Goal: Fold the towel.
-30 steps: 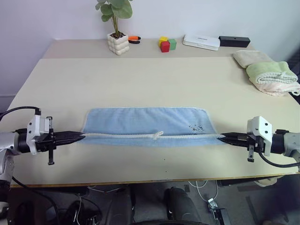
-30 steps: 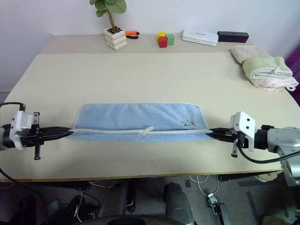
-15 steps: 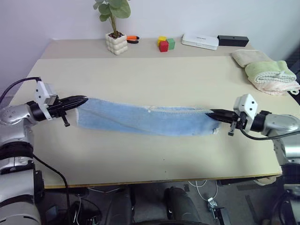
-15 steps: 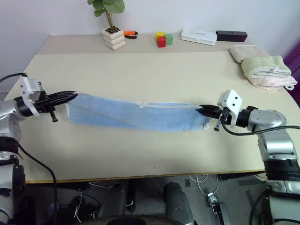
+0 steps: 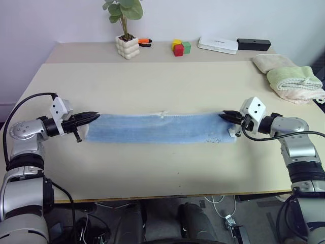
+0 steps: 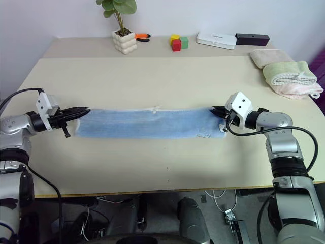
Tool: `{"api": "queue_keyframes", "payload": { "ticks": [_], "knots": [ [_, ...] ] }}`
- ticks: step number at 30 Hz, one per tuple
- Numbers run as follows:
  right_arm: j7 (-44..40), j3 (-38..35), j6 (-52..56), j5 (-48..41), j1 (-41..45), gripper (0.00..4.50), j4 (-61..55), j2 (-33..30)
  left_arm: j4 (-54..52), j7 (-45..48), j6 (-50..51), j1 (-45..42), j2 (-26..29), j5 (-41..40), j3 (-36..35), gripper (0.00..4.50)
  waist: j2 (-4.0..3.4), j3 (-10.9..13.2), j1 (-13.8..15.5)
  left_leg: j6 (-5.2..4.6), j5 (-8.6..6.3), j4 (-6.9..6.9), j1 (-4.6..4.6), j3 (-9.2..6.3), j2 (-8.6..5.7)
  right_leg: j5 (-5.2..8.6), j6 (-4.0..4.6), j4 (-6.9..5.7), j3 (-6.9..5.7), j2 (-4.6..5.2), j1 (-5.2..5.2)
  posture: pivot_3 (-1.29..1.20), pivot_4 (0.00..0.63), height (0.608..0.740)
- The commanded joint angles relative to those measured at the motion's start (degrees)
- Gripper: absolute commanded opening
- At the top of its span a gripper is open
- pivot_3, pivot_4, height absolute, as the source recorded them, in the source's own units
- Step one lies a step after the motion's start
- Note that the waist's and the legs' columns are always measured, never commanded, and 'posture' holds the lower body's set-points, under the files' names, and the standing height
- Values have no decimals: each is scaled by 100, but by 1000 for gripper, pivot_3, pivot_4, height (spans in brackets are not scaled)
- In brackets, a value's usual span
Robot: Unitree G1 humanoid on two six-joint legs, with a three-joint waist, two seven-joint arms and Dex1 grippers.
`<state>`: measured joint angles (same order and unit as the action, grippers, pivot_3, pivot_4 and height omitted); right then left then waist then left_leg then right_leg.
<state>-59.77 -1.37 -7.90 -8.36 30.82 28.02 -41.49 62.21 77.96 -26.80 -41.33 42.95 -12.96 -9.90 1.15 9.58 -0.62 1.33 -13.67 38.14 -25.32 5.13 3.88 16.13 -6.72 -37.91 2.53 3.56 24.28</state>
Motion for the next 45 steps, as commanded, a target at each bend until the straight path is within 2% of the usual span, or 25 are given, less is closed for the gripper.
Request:
{"api": "queue_keyframes", "payload": {
  "ticks": [1,10,12,14,15,17,22,24,25,26,28,29,31,34,35,39,41,45],
  "knots": [
    [108,-60,-213,65,275,96,216,22,108,-314,-220,-134,4,152,-9,0,0,0,-5,0,0,0,0,0,0,0,0,0,0,0,0,0,150,735],
    [318,90,-516,297,457,96,689,259,321,-798,-348,-146,-97,516,104,0,0,0,-6,0,0,0,0,1,0,0,0,-1,0,0,0,0,150,735],
    [225,108,-419,249,466,96,754,290,365,-705,-83,-147,-128,487,94,0,0,0,-8,0,0,0,0,1,0,0,0,-1,0,0,0,0,150,735],
    [209,133,-355,277,449,652,817,284,416,-815,188,-189,-154,470,67,0,-1,0,-9,0,0,0,1,1,0,0,0,-2,0,-1,0,0,150,735],
    [294,118,-385,319,450,909,854,279,406,-801,283,-211,-164,437,48,295,0,0,-8,0,0,0,1,1,0,0,0,-2,0,-1,0,0,150,735],
    [423,78,-437,352,467,1808,911,284,386,-760,372,-236,-169,408,33,937,0,0,-10,0,0,0,0,1,0,0,0,-2,0,-1,1,0,150,735],
    [629,29,-426,377,438,4392,817,223,313,-837,289,-215,-77,428,-6,3575,-1,0,-17,1,0,-1,1,0,1,0,0,-2,0,-1,1,0,150,735],
    [692,-53,-272,294,385,4500,646,158,318,-871,460,-261,18,333,-111,4462,-1,0,-19,1,0,-1,1,0,1,0,0,-2,0,-1,1,0,150,735],
    [683,-119,-221,200,366,4500,550,142,328,-876,592,-295,69,273,-170,4462,-1,0,-19,1,0,-1,1,0,1,0,0,-2,0,-1,1,0,150,735],
    [826,-242,-96,117,357,4266,444,139,323,-876,786,-326,117,166,-277,4376,-1,0,-19,1,0,-1,0,0,1,0,0,-2,0,-1,1,0,150,735],
    [1053,-416,145,35,312,3475,214,126,250,-993,971,-332,169,32,-445,3698,-1,0,-16,1,0,-1,0,0,1,0,0,-3,0,-1,2,0,150,735],
    [1234,-561,433,-97,245,3063,-119,181,65,-1027,1100,-318,151,-128,-578,3235,-1,0,-13,1,0,-1,0,0,1,0,0,-4,0,0,2,0,150,735],
    [1566,-782,958,-400,150,1966,-808,391,-321,-1147,1466,-308,64,-405,-773,2127,-1,0,4,1,0,-1,-2,-1,1,0,0,-5,0,1,2,0,150,735],
    [2359,-989,1775,-845,49,327,-1852,1029,-1402,-1344,2009,-67,-220,-745,-856,507,0,0,-5,4,2,0,-2,-4,2,0,0,-11,-1,0,2,0,150,735],
    [2658,-929,1949,-861,-24,0,-2195,1327,-1819,-1603,2287,2,-404,-871,-886,62,0,0,-2,6,3,0,-1,-6,2,0,0,-11,-1,0,2,0,150,735],
    [3536,-737,2342,-773,-180,0,-2748,2222,-3512,-2588,3474,365,-1180,-1392,-889,62,-1,-1,-5,8,5,1,-4,-13,1,0,-1,-16,-2,0,2,0,150,735],
    [4083,-679,2558,-768,-234,0,-2772,2755,-4515,-3155,4063,591,-1744,-1749,-783,62,0,-1,4,8,5,2,-6,-13,0,-1,-1,-16,-1,1,2,0,150,735],
    [4459,-236,2580,-464,-378,0,-2559,3323,-5234,-4184,4734,945,-2644,-1984,-695,62,0,-2,-12,9,5,4,-7,-19,-2,-1,-1,-15,0,0,2,0,150,735]
  ]
}}
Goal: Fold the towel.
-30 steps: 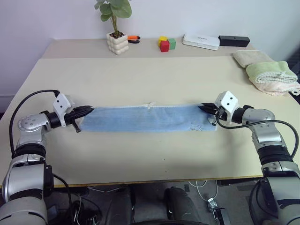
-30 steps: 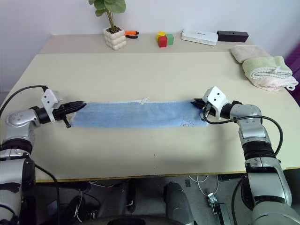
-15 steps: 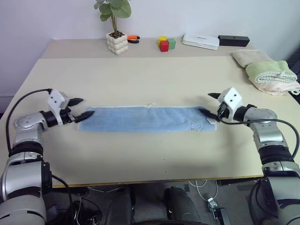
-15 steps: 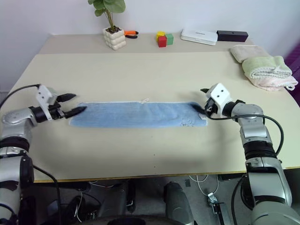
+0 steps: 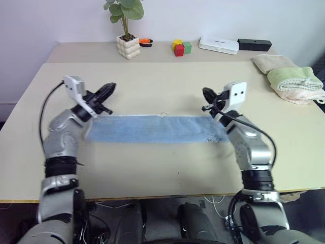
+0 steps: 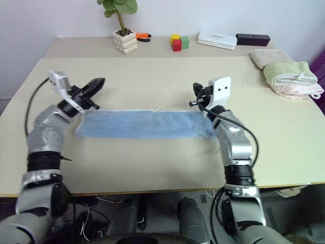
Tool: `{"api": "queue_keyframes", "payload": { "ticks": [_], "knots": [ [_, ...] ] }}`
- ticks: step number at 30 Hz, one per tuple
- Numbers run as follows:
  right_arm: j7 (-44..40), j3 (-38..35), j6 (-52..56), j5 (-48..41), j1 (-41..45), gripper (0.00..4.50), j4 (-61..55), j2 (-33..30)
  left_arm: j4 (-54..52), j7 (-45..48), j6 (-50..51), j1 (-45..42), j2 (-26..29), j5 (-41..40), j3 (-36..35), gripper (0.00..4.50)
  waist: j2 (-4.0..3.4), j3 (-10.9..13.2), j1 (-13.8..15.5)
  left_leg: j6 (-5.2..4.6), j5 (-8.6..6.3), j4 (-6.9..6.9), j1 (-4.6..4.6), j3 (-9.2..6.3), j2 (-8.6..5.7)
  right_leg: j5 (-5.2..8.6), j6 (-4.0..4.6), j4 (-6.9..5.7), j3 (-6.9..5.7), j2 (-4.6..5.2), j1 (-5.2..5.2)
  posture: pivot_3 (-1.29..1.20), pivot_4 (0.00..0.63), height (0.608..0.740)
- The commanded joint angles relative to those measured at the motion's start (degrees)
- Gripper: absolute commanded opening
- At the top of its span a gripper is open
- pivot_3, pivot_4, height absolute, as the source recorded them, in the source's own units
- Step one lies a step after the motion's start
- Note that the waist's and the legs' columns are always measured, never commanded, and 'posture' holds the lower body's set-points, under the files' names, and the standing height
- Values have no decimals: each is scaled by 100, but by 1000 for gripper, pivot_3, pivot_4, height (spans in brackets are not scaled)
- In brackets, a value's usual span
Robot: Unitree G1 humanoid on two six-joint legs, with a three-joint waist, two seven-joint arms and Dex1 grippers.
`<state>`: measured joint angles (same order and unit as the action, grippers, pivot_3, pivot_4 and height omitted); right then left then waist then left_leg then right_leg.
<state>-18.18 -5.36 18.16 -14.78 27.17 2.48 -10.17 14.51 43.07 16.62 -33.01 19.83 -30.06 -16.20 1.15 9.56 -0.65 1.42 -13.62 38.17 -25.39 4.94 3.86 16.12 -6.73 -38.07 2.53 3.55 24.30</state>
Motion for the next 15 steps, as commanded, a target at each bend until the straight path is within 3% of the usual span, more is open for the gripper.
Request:
{"api": "queue_keyframes", "payload": {
  "ticks": [1,5,10,15],
  "knots": [
    [441,226,-73,316,-35,0,121,262,-469,-976,487,192,-530,-246,-55,62,-1,0,-13,0,0,-1,3,0,0,0,0,0,1,0,0,0,150,735],
    [791,243,-149,501,-202,0,373,451,-207,-1552,385,548,-952,119,112,62,0,-1,-18,1,1,-5,4,-3,0,0,0,2,1,-3,0,0,150,735],
    [1022,81,-415,820,-493,0,708,171,325,-1509,131,694,-764,455,222,62,1,-3,2,3,2,-6,3,-3,-2,0,0,7,0,-3,-1,0,150,735],
    [1087,-100,-739,908,-835,0,900,-91,921,-1324,-229,602,-228,606,44,62,2,-8,-18,2,1,-9,10,-5,-2,0,1,6,0,-5,-7,0,150,735]
  ]
}}
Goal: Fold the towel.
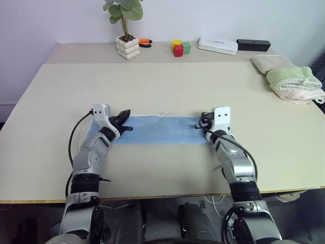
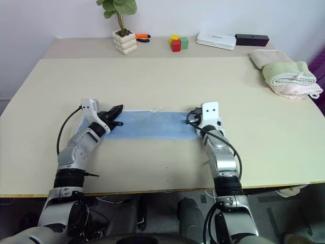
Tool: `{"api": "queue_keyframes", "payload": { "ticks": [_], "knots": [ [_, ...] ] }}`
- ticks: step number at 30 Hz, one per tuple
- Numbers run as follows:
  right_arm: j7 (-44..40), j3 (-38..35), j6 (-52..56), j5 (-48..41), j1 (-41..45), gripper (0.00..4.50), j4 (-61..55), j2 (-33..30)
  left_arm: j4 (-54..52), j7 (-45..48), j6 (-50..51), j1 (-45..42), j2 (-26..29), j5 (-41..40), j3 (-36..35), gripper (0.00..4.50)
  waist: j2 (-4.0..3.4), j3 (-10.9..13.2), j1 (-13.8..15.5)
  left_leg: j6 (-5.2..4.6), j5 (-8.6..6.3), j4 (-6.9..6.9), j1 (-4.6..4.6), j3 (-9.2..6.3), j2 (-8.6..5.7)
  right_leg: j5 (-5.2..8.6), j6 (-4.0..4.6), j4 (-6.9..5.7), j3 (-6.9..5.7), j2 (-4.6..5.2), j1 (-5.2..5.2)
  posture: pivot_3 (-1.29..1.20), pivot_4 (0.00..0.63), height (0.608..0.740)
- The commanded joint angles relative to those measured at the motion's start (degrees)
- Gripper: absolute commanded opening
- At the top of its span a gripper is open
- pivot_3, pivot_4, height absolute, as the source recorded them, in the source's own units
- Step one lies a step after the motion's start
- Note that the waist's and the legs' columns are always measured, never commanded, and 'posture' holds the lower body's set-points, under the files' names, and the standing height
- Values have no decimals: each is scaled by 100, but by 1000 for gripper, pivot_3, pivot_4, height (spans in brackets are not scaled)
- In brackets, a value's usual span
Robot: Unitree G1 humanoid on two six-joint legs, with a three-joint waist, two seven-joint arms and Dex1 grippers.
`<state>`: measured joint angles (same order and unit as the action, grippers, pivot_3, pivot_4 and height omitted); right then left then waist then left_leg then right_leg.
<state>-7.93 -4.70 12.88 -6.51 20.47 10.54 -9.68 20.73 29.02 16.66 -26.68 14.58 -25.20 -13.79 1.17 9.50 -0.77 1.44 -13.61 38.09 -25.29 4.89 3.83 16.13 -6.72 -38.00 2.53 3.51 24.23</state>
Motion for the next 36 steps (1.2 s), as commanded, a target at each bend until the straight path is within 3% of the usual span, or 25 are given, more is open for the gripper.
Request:
{"api": "queue_keyframes", "payload": {
  "ticks": [1,11,13,17,21,22,23,28,33,36],
  "knots": [
    [84,-202,-260,109,-204,0,129,-200,405,121,-314,-39,396,132,-228,62,2,-4,-7,0,0,0,1,0,0,0,0,0,0,-1,0,0,150,735],
    [-262,-501,-483,-163,-143,0,296,-650,399,597,-190,152,1049,-21,-363,62,7,-12,9,0,0,-1,3,0,0,0,0,5,-1,2,-10,0,150,735],
    [-388,-644,-336,-423,-88,514,159,-647,288,855,-37,207,1161,-113,-337,0,6,-11,5,0,0,-1,3,0,0,0,0,5,-1,2,-10,0,150,735],
    [-558,-821,127,-752,-31,2278,-369,-802,-64,1128,-71,206,1360,-22,-179,1735,5,-10,7,0,0,-1,2,0,0,0,0,5,-1,2,-9,0,150,735],
    [-246,-1772,1530,-2162,16,4241,-1246,-751,-495,2006,-134,135,1665,-272,-135,3751,6,-9,12,0,0,-2,-2,0,1,0,0,4,-1,3,-4,0,150,735],
    [-64,-2066,1951,-2643,9,4500,-1466,-688,-510,2242,-176,131,1750,-318,-138,4197,5,-9,11,0,0,-2,-3,0,1,0,1,4,-1,3,-3,0,150,735],
    [32,-2266,2325,-3052,-52,4500,-1739,-671,-481,2458,-189,106,1836,-374,-157,4390,5,-9,12,0,0,-4,-2,0,2,1,1,5,-1,3,-4,0,150,735],
    [554,-2969,3895,-5285,-751,4500,-2951,-674,-471,3990,-176,171,2322,-678,-43,4390,5,-10,5,-1,-1,-13,-2,0,5,2,3,10,-3,1,-2,0,150,735],
    [1131,-3316,4320,-6930,-1583,4500,-3415,-806,-546,4931,211,139,2673,-885,101,4390,5,-9,14,-3,-2,-14,-2,1,4,2,4,13,-2,5,-3,0,150,735],
    [1380,-3216,4343,-7489,-2023,4500,-3588,-900,-529,5256,200,103,2810,-822,225,4390,5,-9,-3,-5,-3,-14,-2,0,4,2,4,15,-1,4,-4,0,150,735]
  ]
}}
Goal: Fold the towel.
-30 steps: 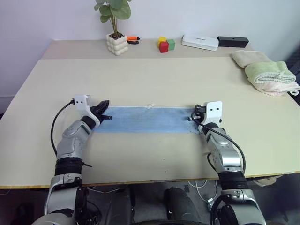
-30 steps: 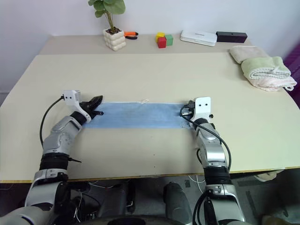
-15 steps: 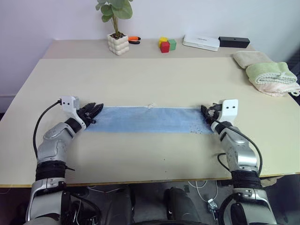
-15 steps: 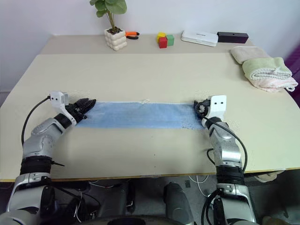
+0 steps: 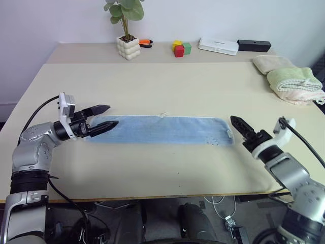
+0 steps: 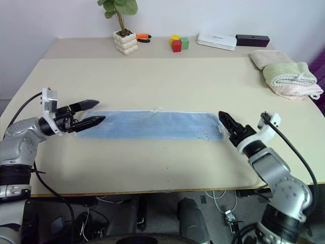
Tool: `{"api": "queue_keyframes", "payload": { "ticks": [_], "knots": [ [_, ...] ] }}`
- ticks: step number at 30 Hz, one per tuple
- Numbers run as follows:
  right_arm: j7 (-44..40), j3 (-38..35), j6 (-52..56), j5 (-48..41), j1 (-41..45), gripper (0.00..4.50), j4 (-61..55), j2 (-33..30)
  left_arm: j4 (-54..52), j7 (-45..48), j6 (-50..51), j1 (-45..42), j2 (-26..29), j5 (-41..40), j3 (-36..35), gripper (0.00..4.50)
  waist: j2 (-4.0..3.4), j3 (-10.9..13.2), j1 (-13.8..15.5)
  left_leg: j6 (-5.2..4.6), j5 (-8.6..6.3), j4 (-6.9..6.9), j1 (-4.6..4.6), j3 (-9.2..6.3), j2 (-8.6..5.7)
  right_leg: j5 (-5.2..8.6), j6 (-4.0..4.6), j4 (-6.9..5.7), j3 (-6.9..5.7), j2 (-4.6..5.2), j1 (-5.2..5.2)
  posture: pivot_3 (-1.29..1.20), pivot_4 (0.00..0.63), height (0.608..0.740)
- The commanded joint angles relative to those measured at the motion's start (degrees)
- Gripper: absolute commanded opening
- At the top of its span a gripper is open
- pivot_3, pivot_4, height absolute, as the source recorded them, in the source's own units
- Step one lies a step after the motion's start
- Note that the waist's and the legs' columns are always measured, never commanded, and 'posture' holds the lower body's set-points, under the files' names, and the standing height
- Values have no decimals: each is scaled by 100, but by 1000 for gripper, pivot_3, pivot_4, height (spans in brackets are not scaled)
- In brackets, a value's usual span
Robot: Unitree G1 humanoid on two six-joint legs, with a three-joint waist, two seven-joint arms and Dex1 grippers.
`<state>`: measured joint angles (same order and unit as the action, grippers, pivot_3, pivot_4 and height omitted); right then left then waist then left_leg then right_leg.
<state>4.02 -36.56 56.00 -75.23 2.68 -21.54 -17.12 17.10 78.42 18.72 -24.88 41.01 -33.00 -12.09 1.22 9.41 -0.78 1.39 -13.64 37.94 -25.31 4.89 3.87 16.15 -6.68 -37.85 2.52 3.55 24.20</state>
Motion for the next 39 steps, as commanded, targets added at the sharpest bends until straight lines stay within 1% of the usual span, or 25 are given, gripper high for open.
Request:
{"api": "queue_keyframes", "payload": {
  "ticks": [1,4,7,10,15,22,26,29,32,35,36,37,39],
  "knots": [
    [245,67,51,-771,-390,4500,-451,-178,-153,383,-93,-85,186,20,95,4390,0,0,-1,0,0,0,0,0,0,0,0,0,0,0,0,0,150,735],
    [628,245,-140,-1307,-599,4500,-439,-168,-152,531,-225,-122,196,97,198,4390,0,0,-7,-2,-1,-2,0,-4,1,0,0,2,0,-2,0,0,150,735],
    [845,337,-325,-1417,-710,4500,-357,-290,-156,636,-267,-142,204,106,252,4390,0,0,-10,-2,-1,-2,-1,-3,1,0,0,2,1,-1,0,0,150,735],
    [1100,475,-520,-1484,-871,4500,-227,-235,-36,699,-550,-184,208,270,273,4390,0,0,8,-3,-2,-2,-2,-6,1,0,0,6,-1,-2,0,0,150,735],
    [1104,778,-675,-1576,-1011,4500,-203,-277,103,689,-698,-233,208,337,210,4390,1,0,-2,-3,-2,-2,-3,-7,0,0,0,8,0,-2,0,0,150,735],
    [1088,1014,-913,-1494,-804,4500,55,-292,-10,591,-723,-62,178,308,119,4390,1,0,-4,-4,-2,-2,-3,-8,0,0,0,8,0,-2,0,0,150,735],
    [949,1351,-1010,-890,-458,4500,555,-242,-146,507,-758,17,164,319,122,4390,5,-2,-9,-4,-2,-2,-3,-9,1,0,0,8,0,-3,-1,0,150,735],
    [994,1372,-1142,-759,-190,4500,892,-140,-272,470,-752,54,187,316,128,4390,15,-9,-14,-4,-2,1,-1,-9,1,-1,1,8,0,-3,-4,0,150,735],
    [921,1501,-1122,-644,-106,4500,930,-90,-386,437,-726,77,211,285,95,4390,19,-11,-14,-4,-2,1,-1,-8,1,-1,0,8,0,-3,-4,0,150,735],
    [943,1458,-1270,-566,-11,4500,1091,73,-412,383,-760,139,225,312,59,4390,31,-19,-14,-4,-2,1,0,-9,1,-1,0,8,0,-3,-5,0,150,735],
    [871,1463,-1269,-540,13,3999,1122,86,-426,369,-772,165,224,310,52,4500,34,-21,-19,-4,-2,0,0,-9,2,-1,0,8,-1,-3,-5,0,150,735],
    [817,1479,-1252,-531,36,3687,1123,93,-437,356,-774,180,224,304,49,4500,34,-21,-24,-4,-2,0,0,-9,2,-1,0,8,-1,-4,-5,0,150,735],
    [841,1462,-1307,-479,148,2732,1163,129,-448,323,-783,202,218,299,49,4500,33,-21,-24,-5,-3,0,0,-8,2,-1,1,8,0,-3,-5,0,150,735]
  ]
}}
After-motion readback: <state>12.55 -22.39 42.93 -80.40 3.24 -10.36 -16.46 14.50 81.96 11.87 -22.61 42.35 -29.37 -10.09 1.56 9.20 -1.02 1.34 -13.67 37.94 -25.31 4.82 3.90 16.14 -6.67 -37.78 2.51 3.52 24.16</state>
